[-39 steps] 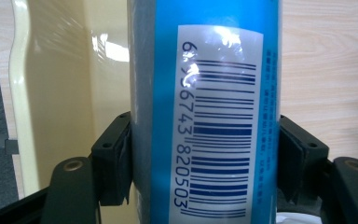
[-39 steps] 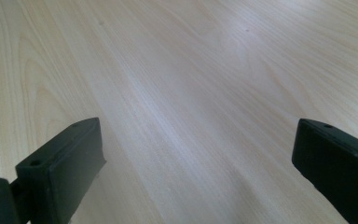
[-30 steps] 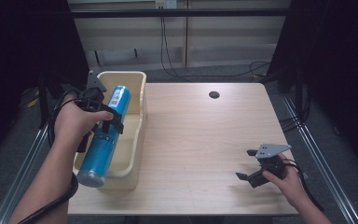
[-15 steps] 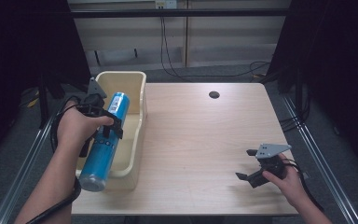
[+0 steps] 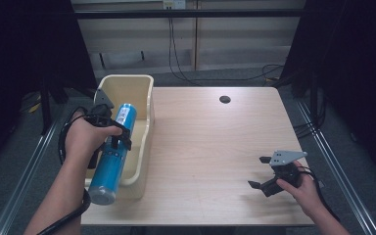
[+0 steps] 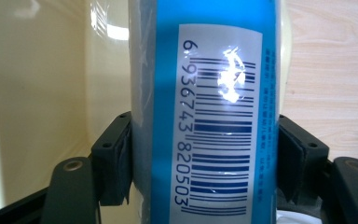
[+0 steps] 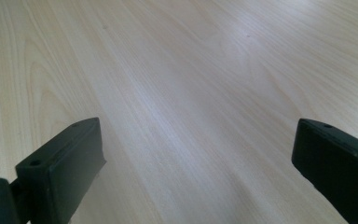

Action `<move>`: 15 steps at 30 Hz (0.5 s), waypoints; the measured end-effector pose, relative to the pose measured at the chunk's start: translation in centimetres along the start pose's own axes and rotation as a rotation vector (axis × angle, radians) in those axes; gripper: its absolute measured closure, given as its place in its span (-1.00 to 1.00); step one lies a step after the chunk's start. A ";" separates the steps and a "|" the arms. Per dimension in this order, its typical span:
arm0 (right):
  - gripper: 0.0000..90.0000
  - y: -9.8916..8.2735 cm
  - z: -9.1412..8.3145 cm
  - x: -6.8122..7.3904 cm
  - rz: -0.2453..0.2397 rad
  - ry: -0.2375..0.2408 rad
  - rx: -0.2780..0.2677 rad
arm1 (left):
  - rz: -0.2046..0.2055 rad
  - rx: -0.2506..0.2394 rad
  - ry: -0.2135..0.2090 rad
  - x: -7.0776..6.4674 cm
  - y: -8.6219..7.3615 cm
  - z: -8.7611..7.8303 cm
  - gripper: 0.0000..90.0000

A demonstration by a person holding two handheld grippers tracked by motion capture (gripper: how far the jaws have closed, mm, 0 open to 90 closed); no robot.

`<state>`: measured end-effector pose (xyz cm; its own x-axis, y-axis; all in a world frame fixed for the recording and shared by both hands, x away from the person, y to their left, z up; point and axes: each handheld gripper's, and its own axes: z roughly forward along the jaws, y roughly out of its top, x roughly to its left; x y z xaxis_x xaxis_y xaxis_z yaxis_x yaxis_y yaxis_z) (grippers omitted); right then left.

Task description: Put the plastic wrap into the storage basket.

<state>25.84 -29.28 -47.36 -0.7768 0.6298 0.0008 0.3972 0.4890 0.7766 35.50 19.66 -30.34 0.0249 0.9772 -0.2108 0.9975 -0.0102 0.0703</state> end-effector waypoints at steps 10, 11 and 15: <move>-0.96 0.0 0.0 0.0 0.004 -0.001 0.003 | -0.026 0.010 -0.025 -0.1 0.2 0.9 -0.29; -0.96 0.0 0.0 0.0 0.004 -0.001 0.002 | -0.027 0.007 -0.021 -0.2 0.2 1.1 -0.29; -0.96 0.0 0.0 -0.1 0.001 0.003 0.000 | -0.023 0.017 -0.025 -0.2 0.3 1.4 -0.29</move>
<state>25.88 -29.31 -47.35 -0.7781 0.6282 0.0037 0.3981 0.4886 0.7764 35.92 19.15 -31.65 0.0032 0.9715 -0.2368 0.9988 0.0086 0.0485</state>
